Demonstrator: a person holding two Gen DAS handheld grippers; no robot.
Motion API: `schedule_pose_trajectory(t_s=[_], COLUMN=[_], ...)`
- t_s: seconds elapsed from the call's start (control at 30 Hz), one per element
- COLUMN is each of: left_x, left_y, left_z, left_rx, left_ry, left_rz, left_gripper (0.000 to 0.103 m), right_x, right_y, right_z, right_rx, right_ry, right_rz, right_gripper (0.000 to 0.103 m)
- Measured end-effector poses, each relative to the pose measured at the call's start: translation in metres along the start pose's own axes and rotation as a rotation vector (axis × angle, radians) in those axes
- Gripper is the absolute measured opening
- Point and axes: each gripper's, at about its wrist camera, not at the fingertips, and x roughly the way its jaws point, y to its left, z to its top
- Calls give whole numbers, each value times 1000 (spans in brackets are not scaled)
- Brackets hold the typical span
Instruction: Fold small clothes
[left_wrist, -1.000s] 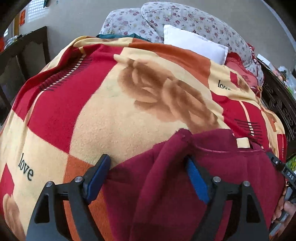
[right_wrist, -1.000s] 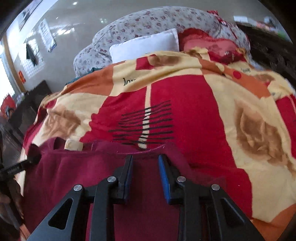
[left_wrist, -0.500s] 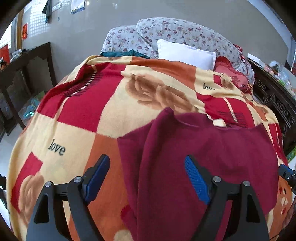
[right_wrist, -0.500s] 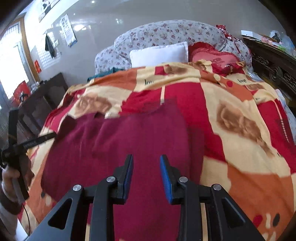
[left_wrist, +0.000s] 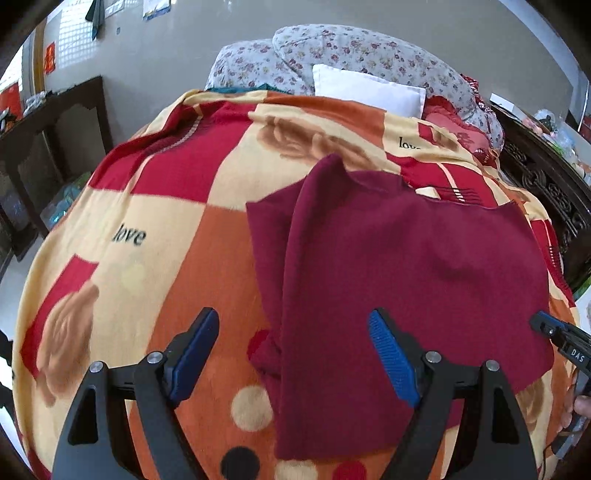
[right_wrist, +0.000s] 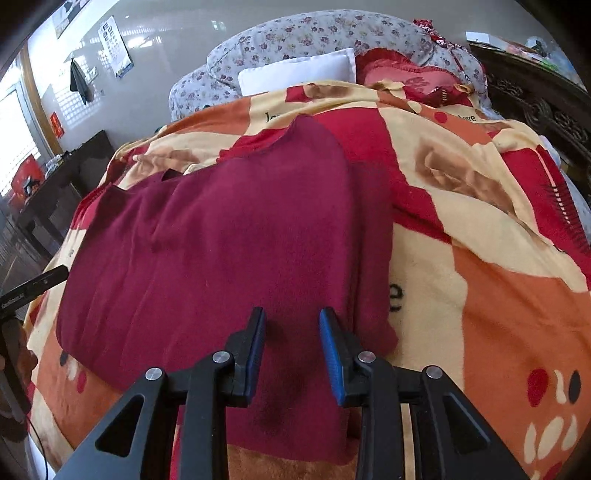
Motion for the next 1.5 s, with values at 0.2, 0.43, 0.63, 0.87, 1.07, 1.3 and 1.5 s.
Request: schedule_pose_trajectory(t_s=[0.2, 0.43, 0.63, 0.87, 1.07, 1.3, 1.5], left_x=[-1, 10, 25, 40, 42, 42, 40], left_y=[13, 17, 20, 20, 21, 23, 31], left_z=[-12, -21, -26, -32, -34, -38, -40], left_rx=[-47, -73, -97, -101, -91, -80, -92], left_ry=[19, 41, 63, 53, 32, -11, -28], left_rz=[-22, -20, -34, -49, -68, -91, -161], left_gripper=[82, 82, 83, 91, 94, 97, 98], right_x=[-25, -23, 1, -17, 7, 44, 88], right_y=[4, 10, 6, 43, 105, 191, 246], right_z=[-2, -2, -4, 14, 42, 81, 102], right_rx=[13, -10, 6, -30, -95, -129, -178], right_ry=[-36, -40, 25, -25, -19, -35, 41], right_rz=[26, -2, -21, 57, 208, 376, 362], right_gripper=[46, 47, 47, 47, 47, 48, 60])
